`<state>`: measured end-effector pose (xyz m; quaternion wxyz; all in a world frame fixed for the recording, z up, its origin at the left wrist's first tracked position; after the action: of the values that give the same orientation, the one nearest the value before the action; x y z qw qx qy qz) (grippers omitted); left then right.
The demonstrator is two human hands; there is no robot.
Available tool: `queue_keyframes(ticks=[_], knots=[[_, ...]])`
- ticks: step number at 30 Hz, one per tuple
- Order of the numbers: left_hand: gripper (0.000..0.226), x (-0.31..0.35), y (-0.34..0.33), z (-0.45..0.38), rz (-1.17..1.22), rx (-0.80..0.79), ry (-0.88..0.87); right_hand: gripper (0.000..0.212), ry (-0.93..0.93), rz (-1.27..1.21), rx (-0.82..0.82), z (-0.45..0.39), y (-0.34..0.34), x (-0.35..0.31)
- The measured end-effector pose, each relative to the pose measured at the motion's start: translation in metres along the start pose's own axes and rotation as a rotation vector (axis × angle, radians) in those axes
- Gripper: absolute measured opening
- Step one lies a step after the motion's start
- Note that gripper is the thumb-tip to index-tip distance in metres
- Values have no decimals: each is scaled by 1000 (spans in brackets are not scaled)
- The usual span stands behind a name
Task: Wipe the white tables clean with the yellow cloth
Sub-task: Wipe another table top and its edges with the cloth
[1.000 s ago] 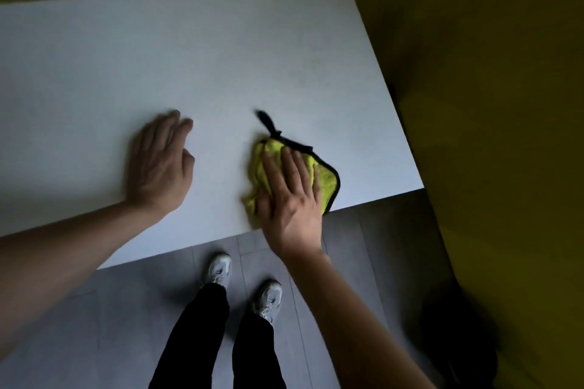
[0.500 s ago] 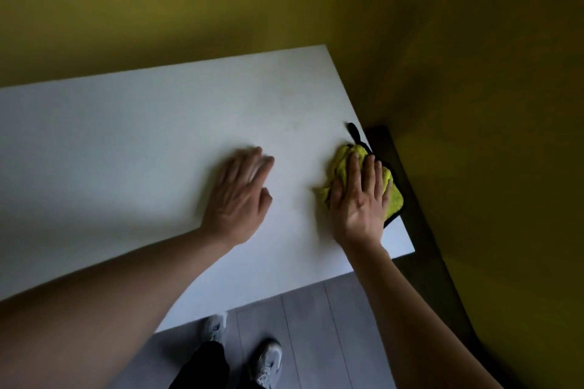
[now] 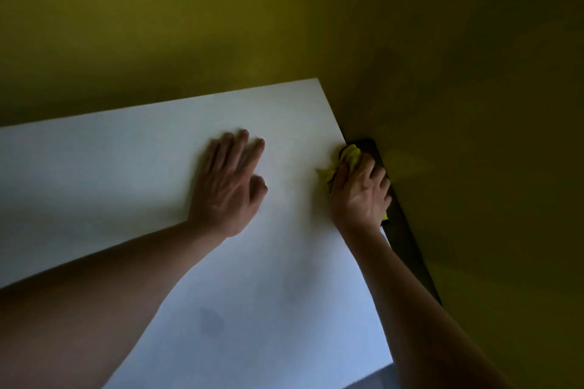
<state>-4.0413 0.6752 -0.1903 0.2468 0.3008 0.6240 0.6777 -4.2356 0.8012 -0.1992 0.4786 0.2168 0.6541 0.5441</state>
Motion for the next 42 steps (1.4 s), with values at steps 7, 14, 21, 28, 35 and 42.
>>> queue_keyframes(ticks=[7,14,21,28,35,42], knots=[[70,0,-4,-3,-53,-25,-24,52,-34,-8,-54,-79,-27,-71],[72,-1,-7,-6,-32,-37,-15,54,-19,-55,-117,-143,-50,-127],[72,0,-6,-4,-37,-18,-20,49,-7,-103,-164,-96,-22,-82],[72,2,-5,-3,-36,2,-24,46,-13,-81,-88,-68,-9,-59],[71,0,-7,-5,-56,-28,-8,50,37,-136,-145,-138,-42,-124],[71,1,-4,-4,-39,-25,-8,47,85,-133,-115,-87,-21,-75]])
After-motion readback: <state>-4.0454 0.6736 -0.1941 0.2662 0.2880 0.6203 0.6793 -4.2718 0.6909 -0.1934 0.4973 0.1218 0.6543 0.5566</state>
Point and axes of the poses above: each hand's wrist, its own z-axis away from the middle knuckle, its own y-axis out of the back of the hand, x = y × z, the point moved 5 cm from there along -z, towards the middle knuckle, and after that the axes turned 6 degrees about -z, right-handed, at the moved point
